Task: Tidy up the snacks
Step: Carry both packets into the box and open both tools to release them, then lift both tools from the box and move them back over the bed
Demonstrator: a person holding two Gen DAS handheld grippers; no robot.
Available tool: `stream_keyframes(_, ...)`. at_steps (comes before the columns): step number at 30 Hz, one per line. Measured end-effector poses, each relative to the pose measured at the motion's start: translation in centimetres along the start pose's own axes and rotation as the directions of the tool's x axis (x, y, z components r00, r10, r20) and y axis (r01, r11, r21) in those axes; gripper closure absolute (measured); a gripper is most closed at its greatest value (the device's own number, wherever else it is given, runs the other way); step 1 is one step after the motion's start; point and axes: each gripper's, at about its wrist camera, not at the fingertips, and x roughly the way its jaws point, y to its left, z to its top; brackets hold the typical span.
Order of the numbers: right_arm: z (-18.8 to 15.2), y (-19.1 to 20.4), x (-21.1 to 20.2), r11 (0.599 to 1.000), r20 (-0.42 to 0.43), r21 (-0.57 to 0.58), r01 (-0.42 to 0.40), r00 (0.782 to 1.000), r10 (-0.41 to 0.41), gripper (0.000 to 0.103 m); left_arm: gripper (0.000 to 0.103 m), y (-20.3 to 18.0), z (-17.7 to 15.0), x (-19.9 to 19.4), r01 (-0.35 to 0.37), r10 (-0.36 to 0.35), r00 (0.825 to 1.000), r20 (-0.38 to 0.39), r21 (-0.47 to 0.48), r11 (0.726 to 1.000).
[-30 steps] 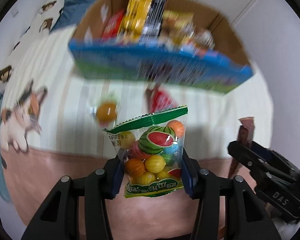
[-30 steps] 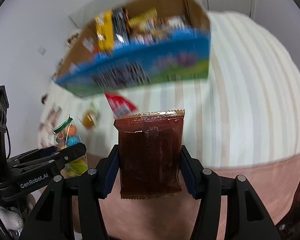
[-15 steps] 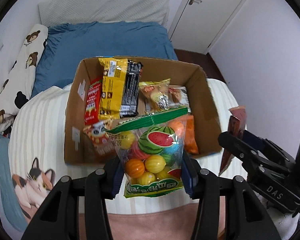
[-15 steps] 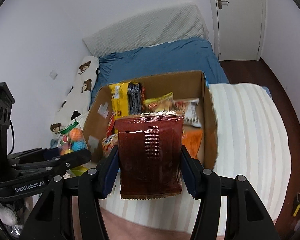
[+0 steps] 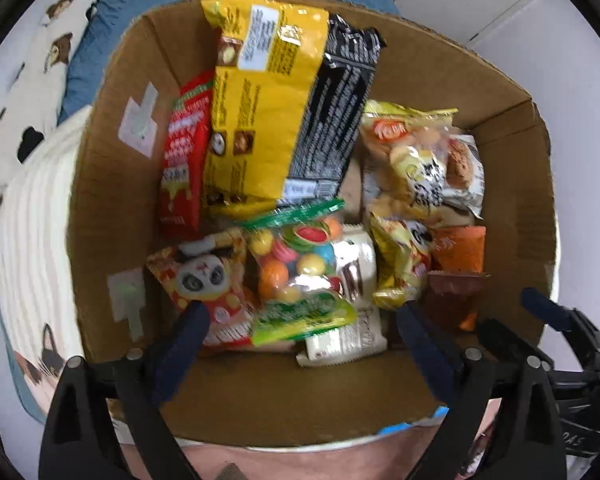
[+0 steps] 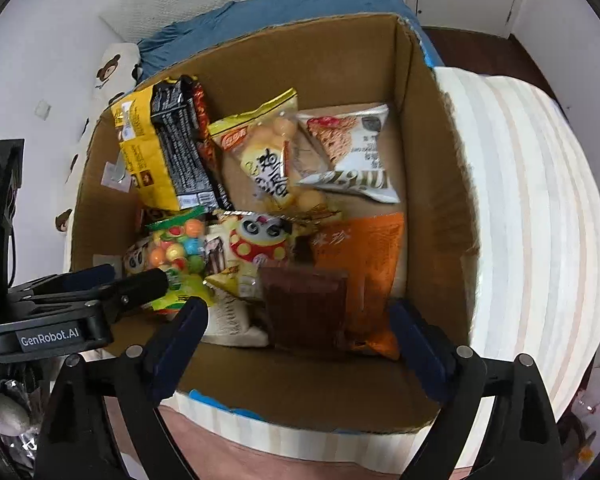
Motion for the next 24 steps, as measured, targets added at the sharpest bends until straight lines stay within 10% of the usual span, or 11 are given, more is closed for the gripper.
stream_keyframes(24,-2.2,0.7,-2.1,0.992,0.084,-0.035,0.125,0.989,-0.122,0.003,0.006,-0.7,-4.2,-5.4,-0.12,0.104,0.971,0.217,0.065,0.991)
